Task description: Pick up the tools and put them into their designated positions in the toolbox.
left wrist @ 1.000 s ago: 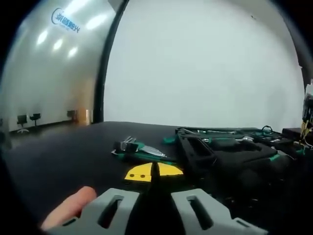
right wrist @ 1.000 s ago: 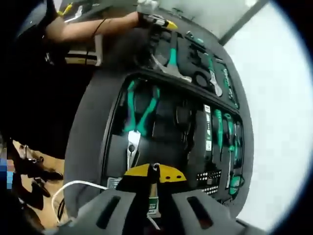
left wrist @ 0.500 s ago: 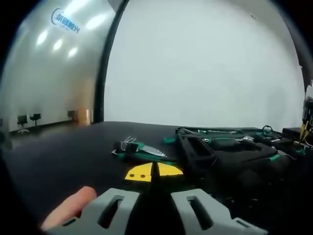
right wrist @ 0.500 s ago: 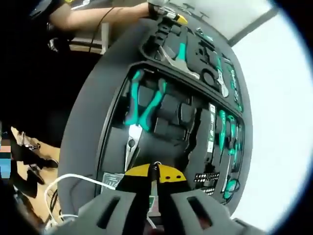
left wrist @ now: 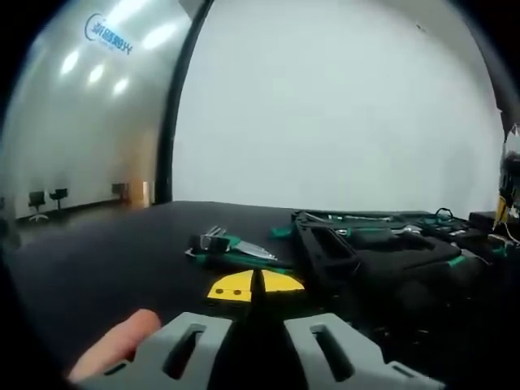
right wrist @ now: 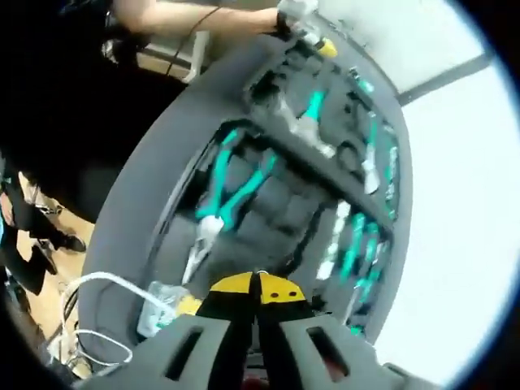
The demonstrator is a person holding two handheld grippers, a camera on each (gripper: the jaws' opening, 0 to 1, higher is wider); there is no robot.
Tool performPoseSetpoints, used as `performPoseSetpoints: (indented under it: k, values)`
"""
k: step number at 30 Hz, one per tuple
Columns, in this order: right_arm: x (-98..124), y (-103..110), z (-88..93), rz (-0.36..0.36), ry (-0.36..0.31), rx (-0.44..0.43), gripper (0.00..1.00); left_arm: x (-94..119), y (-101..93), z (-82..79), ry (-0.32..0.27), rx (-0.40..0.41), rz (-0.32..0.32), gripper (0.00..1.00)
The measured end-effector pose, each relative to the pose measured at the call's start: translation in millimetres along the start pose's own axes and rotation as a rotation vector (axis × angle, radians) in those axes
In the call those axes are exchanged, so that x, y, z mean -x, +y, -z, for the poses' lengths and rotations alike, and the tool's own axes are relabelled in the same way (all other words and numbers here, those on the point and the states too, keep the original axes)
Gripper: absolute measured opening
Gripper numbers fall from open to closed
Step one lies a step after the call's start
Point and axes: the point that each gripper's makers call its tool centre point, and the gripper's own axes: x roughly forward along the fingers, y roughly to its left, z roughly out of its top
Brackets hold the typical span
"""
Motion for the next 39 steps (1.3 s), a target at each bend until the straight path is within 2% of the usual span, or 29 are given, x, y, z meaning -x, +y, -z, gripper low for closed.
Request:
performPoseSetpoints:
  k: [4, 10, 14, 18, 28, 39]
  values:
    - [2, -42, -20.2, 0.046, -0.039, 0.017, 0.0, 0, -0.1, 0.1, 0.0, 0.002, 0.0, 0.04]
    - [-1, -91, -44.1, 0.077, -0.076, 0.037, 0.0, 1, -0.9, 0.1, -0.001, 0.002, -0.002, 0.04]
    - [-13, -123, -61.5, 0.068, -0.098, 0.04, 0.0, 1, -1.3, 0.6, 0.003, 0.008, 0.003, 0.04]
    - [-31, -145, -71.6, 0.034, -0.097, 0.043, 0.0, 0, -1.1, 0.2, 0.001, 0.002, 0.002, 0.04]
    - [-82, -198, -73.5, -0.031, -0.035, 0.064, 0.0, 1, -2.7, 0.7, 0.001, 0.009, 0.008, 0.04]
    - [-129, -228, -75.0, -0.084, 0.021, 0.069, 0.0, 4, -3.7, -0.6, -0.008, -0.001, 0.0, 0.04]
